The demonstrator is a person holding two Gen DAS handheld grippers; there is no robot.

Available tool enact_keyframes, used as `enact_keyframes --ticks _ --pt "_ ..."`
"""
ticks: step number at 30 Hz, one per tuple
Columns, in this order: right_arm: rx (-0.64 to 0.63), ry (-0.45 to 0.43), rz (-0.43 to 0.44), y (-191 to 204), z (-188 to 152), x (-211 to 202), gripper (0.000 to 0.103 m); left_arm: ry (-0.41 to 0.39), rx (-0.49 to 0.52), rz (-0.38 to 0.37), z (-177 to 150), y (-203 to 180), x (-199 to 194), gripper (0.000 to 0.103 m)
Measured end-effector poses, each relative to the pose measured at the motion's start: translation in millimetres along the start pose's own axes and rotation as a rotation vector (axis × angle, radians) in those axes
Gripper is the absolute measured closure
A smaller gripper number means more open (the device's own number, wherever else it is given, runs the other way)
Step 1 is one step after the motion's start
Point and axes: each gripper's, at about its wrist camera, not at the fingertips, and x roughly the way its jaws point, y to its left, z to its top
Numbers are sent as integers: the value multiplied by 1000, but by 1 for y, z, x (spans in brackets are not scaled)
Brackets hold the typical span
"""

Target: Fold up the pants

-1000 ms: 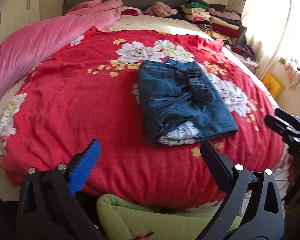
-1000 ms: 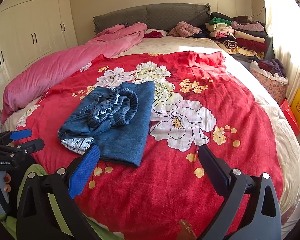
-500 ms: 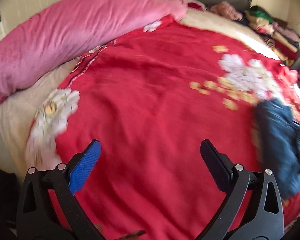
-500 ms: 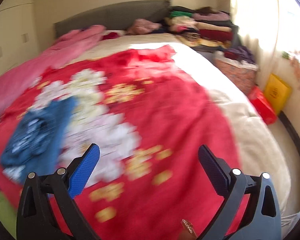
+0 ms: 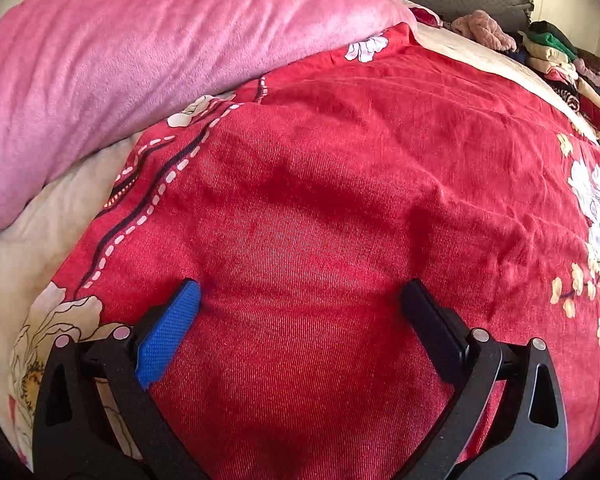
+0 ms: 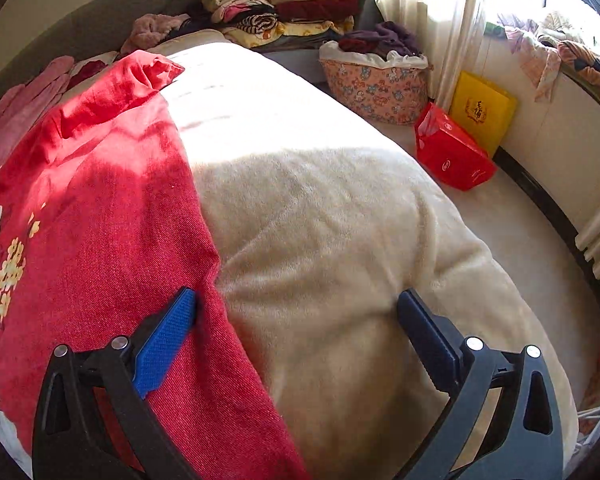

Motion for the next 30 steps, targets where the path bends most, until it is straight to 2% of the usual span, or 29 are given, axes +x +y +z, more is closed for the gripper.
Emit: enact_keyframes --ticks 4,30 --pt "37 -5 48 -3 3 -5 4 0 -1 -1 -2 -1 -2 8" --pt "26 -5 35 -2 3 -8 4 0 -3 -2 -2 0 1 8"
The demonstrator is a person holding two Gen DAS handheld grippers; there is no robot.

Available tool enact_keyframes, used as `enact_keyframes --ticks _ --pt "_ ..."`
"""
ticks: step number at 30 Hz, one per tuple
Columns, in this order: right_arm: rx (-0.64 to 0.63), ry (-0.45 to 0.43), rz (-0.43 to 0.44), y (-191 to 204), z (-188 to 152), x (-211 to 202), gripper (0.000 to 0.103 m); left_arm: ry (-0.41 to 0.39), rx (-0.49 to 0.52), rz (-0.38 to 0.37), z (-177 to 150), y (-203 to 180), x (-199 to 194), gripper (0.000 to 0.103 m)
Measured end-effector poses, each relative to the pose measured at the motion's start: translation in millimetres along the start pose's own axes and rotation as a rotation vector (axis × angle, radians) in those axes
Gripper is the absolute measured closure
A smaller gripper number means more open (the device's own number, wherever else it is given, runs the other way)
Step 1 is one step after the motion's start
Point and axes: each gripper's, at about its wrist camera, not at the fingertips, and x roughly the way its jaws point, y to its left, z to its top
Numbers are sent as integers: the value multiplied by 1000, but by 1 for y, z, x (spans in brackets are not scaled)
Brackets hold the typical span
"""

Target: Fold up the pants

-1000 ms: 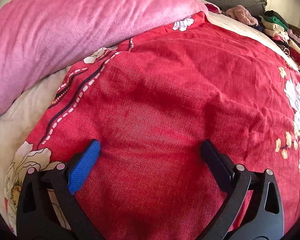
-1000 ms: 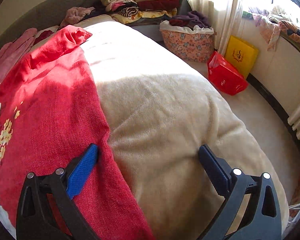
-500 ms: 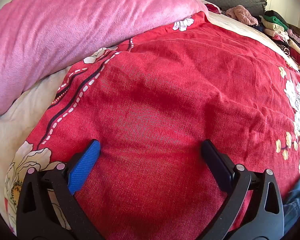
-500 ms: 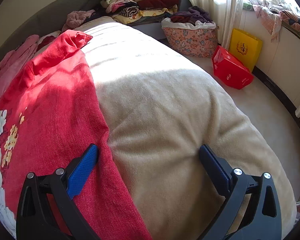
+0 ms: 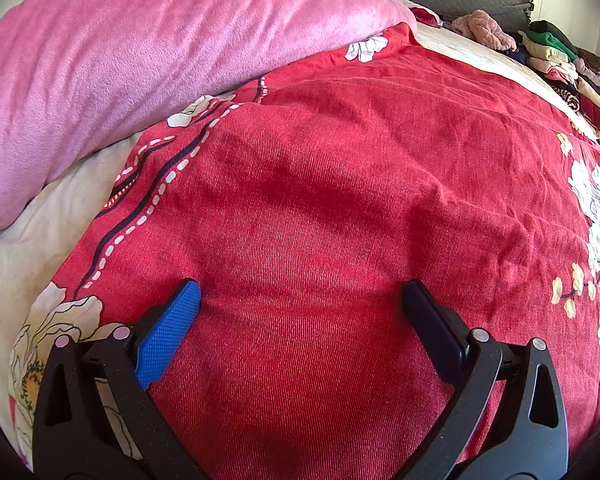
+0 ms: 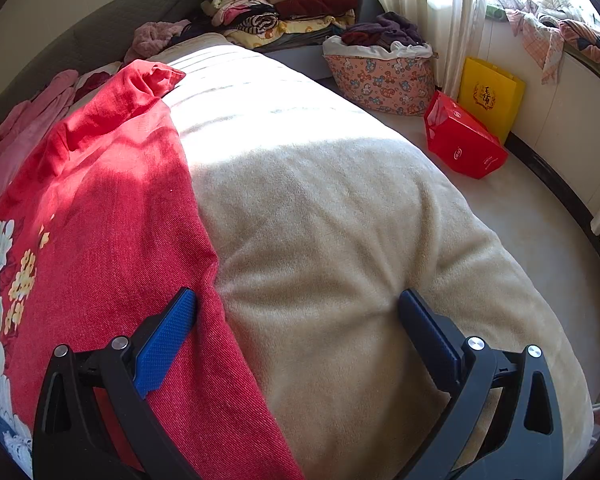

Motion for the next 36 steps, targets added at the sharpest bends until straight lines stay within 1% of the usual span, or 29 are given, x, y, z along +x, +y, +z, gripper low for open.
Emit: enact_keyframes --ticks 14,19,21,25,36 --pt "0 0 0 0 0 0 4 0 1 1 -3 1 -3 8" --pt "0 -1 2 -1 0 0 4 -1 0 -1 3 0 3 8" --pt "0 -1 0 1 0 0 4 0 8 10 1 -1 3 8" --pt "-1 -1 -1 3 1 2 4 0 2 1 2 0 3 8" --pt "1 1 2 3 2 2 4 0 5 7 2 0 3 8"
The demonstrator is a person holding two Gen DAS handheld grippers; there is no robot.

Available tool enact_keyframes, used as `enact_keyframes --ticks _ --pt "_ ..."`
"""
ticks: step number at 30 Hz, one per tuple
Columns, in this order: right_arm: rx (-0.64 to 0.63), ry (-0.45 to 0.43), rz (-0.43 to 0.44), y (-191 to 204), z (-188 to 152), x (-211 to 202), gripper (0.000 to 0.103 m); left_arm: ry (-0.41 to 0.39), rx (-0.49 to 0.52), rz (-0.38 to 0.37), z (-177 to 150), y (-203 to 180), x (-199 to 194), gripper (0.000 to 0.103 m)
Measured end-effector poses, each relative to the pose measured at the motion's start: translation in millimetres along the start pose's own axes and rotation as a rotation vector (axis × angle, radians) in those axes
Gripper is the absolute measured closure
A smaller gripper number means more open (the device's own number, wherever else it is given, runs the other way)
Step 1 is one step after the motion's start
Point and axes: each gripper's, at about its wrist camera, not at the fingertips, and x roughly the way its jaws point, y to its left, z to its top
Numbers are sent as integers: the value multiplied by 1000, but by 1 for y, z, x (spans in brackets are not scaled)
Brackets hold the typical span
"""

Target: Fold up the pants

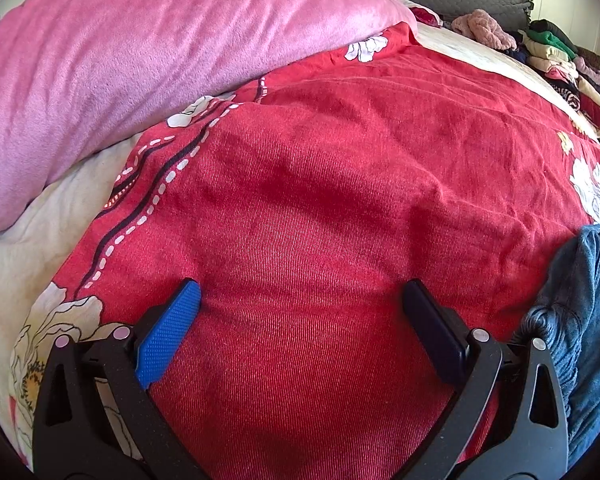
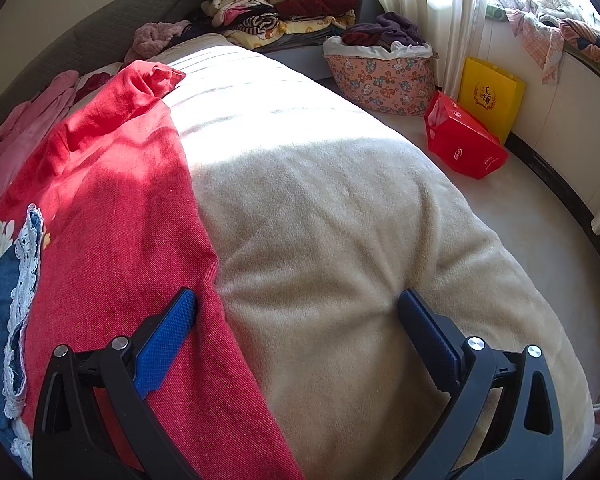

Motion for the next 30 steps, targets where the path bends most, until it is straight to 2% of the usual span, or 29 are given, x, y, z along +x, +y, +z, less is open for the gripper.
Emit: enact_keyframes --ticks 3,5,8,9,10,11,12,14,16,19,21,23,30 --pt "-16 15 -16 3 4 8 4 13 13 -15 5 1 4 8" --pt "-9 6 -19 3 7 -2 4 19 -4 -35 9 4 3 8" --pt "48 -148 34 3 -5 -82 4 42 -42 18 2 7 -24 8" --pt "88 -185 85 4 -16 -113 4 46 -51 52 -2 4 -44 9" --pt "135 -206 189 6 -32 -145 4 34 -42 59 -7 -1 -63 9" --pt "162 -215 303 12 -52 -176 4 1 -24 50 -14 -7 -86 9" --pt "156 -212 347 21 -67 -196 4 -53 -5 26 -26 -15 -114 9" --pt "44 -175 352 56 -107 -233 4 -79 28 -60 -52 -34 -157 9" --pt "-100 -126 365 96 -152 -256 4 -78 49 -110 -77 -50 -181 9" --pt "-229 -29 397 139 -200 -263 4 -39 76 -157 -117 -73 -202 9" --pt "-278 -23 416 164 -220 -265 4 1 108 -197 -140 -90 -206 9" --pt "-326 -37 386 182 -230 -266 4 12 123 -202 -151 -98 -209 9" --pt "-436 -48 405 213 -238 -271 4 -6 134 -235 -162 -115 -220 9"
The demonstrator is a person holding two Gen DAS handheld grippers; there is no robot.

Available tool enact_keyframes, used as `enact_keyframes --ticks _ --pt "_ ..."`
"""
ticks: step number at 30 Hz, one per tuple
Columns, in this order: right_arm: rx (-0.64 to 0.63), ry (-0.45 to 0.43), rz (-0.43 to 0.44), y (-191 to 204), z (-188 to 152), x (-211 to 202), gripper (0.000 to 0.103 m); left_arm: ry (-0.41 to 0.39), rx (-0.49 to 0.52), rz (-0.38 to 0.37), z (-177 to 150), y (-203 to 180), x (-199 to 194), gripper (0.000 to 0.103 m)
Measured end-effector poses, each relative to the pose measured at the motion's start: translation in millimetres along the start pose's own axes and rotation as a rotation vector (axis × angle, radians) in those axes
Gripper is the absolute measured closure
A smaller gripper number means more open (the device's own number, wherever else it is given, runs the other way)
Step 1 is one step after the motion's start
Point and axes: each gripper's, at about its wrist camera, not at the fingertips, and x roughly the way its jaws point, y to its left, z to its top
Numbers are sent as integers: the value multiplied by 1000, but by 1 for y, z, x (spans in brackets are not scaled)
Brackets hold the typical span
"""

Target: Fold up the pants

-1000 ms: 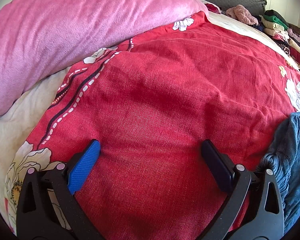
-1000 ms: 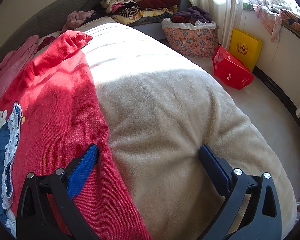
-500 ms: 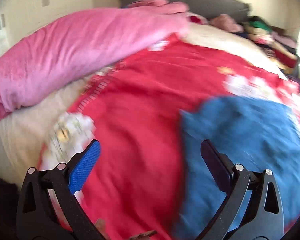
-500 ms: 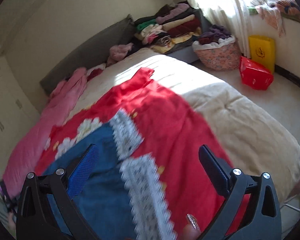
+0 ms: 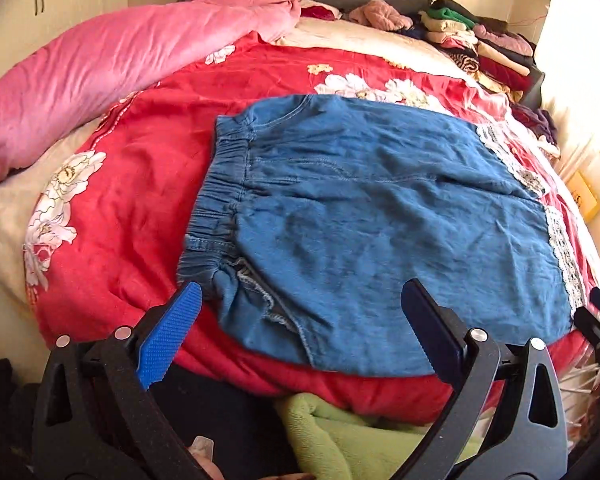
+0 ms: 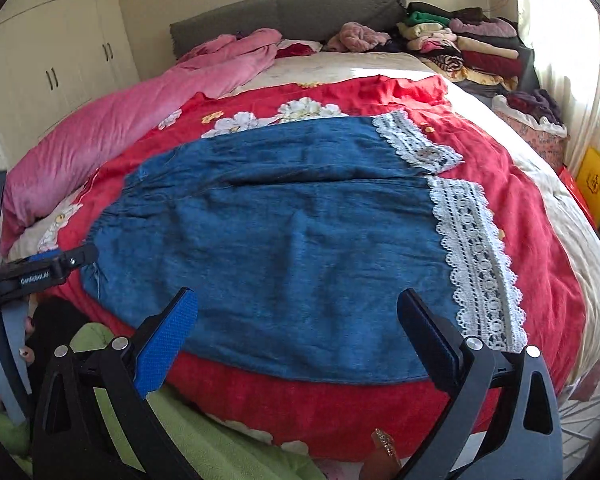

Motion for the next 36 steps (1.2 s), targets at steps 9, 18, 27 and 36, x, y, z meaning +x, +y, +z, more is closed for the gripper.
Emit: enact_keyframes --ticks 9,18,27,36 --pt "24 6 11 0 -8 -1 4 -7 34 5 -5 -9 -5 9" --pt "23 -4 6 -1 -8 -4 4 -9 60 9 -8 -18 -6 9" --pt "14 -3 6 1 -8 -4 4 -5 73 10 -11 -21 -5 9" --pt "9 -2 1 3 -7 -3 4 -3 98 72 -11 -25 -4 9"
